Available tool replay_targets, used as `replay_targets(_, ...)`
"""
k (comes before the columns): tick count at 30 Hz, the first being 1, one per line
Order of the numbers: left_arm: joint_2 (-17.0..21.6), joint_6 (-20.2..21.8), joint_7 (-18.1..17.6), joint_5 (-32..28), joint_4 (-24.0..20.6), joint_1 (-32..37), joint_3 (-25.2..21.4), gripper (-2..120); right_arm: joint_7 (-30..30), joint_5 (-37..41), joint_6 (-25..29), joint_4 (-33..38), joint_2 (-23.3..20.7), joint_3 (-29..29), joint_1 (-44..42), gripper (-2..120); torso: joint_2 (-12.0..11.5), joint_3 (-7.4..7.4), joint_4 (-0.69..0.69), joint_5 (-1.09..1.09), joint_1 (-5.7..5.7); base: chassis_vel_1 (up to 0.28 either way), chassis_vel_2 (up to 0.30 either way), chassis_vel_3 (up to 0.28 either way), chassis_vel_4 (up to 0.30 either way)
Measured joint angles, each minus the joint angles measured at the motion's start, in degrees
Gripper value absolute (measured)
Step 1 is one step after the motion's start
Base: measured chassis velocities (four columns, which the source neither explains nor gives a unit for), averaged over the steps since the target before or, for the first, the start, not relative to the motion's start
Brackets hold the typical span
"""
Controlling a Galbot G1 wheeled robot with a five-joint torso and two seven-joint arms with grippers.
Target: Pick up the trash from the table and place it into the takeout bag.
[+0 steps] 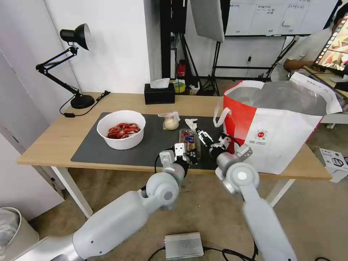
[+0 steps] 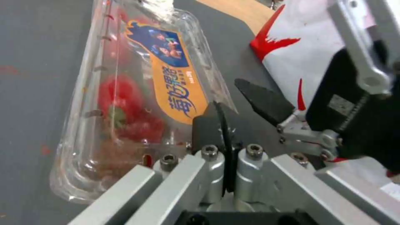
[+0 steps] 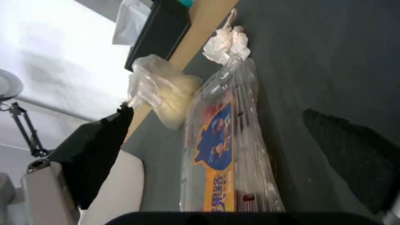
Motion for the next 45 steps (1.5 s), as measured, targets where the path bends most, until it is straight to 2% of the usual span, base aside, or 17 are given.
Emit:
replay_targets(4,-0.06,-0.04,-0.12,-0.03,0.04,0.23,-0.18,0,2.32,-1.77,-0.27,-2.45,1.64,-1.28,2.22,100,0.0,0.0,0.0,0.0,0.0,0.0,0.0,0.0,0.0)
replay_targets(22,0.32,-0.12,-0.08,-0.17,-0.19,1.38,-2.04,0,5.74,-2.65,-2.41,-8.77,5.94,-3.46,7.72,100,0.0,0.0,0.0,0.0,0.0,0.0,0.0,0.0,0.0)
replay_targets(45,0.53,-0.2,-0.09,-0.19,-0.96,1.92,-2.8,0,7.66,-2.1,-3.59,-10.16,6.57,-3.4,9.07,100,0.0,0.0,0.0,0.01,0.0,0.0,0.0,0.0,0.0)
